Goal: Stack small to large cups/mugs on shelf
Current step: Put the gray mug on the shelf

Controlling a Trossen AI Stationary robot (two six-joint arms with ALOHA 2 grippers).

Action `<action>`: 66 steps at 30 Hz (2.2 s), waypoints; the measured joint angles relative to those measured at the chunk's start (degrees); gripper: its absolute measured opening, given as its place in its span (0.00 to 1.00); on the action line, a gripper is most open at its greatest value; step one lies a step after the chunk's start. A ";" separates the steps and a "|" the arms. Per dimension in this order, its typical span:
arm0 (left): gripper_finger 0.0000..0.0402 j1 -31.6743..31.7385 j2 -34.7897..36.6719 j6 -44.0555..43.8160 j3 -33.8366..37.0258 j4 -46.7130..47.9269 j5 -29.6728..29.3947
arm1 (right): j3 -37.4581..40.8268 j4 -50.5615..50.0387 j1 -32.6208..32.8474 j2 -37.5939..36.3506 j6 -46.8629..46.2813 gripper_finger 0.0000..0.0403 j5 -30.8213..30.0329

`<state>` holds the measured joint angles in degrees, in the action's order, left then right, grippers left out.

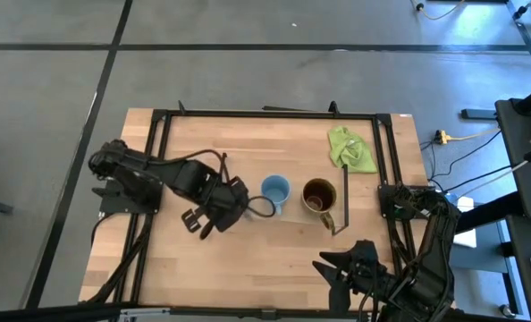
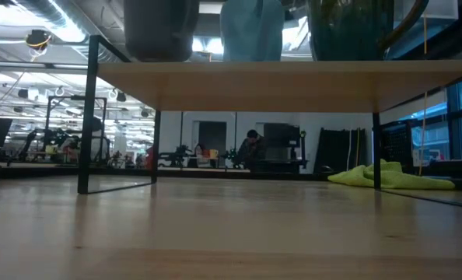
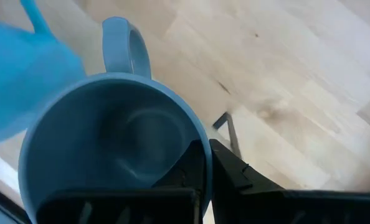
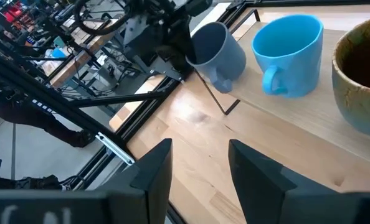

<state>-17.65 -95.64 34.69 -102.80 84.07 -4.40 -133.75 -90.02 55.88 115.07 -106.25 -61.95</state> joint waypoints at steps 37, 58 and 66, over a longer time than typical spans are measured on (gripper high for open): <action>0.01 3.06 3.76 4.61 6.25 -3.91 1.73 | 0.07 0.00 -0.98 -0.06 2.86 0.39 -5.51; 0.07 5.40 3.76 1.45 6.19 -2.49 4.97 | 0.09 0.00 -1.03 -0.09 3.23 0.39 -5.45; 0.11 5.38 3.76 1.45 6.19 -2.52 3.21 | 0.09 0.00 -1.03 -0.09 3.25 0.39 -5.43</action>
<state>-12.27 -91.88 36.14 -96.62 81.56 -1.19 -133.67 -90.02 54.85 114.98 -103.00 -67.37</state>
